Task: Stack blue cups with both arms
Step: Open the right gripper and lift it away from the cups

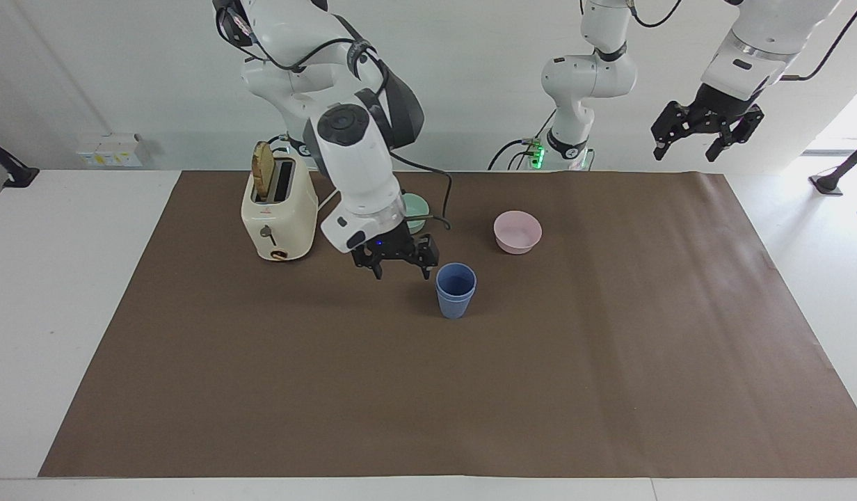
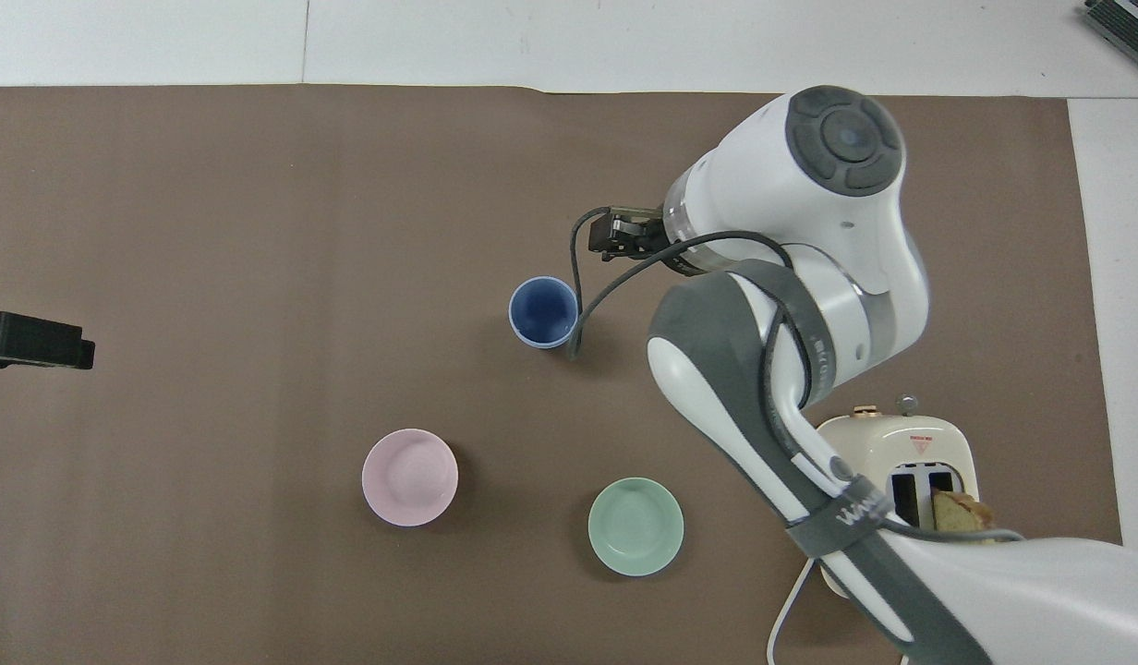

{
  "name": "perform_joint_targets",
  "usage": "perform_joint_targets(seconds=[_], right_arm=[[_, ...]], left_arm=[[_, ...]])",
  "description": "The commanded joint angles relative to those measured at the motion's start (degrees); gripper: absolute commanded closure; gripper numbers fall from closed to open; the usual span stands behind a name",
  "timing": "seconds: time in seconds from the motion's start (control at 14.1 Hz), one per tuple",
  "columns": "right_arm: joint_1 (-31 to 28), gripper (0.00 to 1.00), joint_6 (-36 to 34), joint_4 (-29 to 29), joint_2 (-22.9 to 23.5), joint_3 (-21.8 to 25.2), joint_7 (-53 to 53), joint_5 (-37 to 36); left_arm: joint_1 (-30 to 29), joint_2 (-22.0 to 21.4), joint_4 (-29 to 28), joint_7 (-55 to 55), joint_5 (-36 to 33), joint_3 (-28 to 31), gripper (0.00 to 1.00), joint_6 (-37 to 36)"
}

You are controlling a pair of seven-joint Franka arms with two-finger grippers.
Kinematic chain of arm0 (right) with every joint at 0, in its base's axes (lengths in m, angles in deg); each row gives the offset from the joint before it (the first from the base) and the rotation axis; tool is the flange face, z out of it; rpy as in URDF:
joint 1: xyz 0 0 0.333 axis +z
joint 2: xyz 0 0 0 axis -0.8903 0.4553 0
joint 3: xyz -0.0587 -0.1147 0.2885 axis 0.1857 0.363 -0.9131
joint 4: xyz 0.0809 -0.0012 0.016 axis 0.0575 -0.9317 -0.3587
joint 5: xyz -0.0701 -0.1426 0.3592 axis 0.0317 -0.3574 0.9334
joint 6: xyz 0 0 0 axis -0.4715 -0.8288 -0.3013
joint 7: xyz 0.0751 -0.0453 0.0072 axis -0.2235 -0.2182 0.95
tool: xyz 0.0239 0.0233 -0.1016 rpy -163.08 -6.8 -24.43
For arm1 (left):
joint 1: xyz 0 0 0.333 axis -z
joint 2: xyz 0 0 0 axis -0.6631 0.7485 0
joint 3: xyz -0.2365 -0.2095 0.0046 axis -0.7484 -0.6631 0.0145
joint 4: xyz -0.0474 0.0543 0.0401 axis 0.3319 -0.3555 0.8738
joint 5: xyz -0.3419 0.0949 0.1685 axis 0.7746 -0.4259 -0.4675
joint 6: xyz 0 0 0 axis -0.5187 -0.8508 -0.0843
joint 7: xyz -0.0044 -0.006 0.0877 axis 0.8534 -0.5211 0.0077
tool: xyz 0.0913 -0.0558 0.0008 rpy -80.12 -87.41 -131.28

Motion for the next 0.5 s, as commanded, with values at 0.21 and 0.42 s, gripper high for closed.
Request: perform_joint_targets(seconds=[0.21, 0.42], right_arm=[[-5.3, 0.0, -6.6, -0.1, -4.4, -0.3, 5.8, -3.9], [-6.5, 0.0, -10.1, 0.0, -6.5, 0.6, 9.7, -4.6]], left_arm=[[-0.6, -0.4, 0.6, 0.3, -0.4, -0.4, 0.0, -1.2], [-0.6, -0.4, 0.6, 0.3, -0.4, -0.4, 0.0, -1.2]])
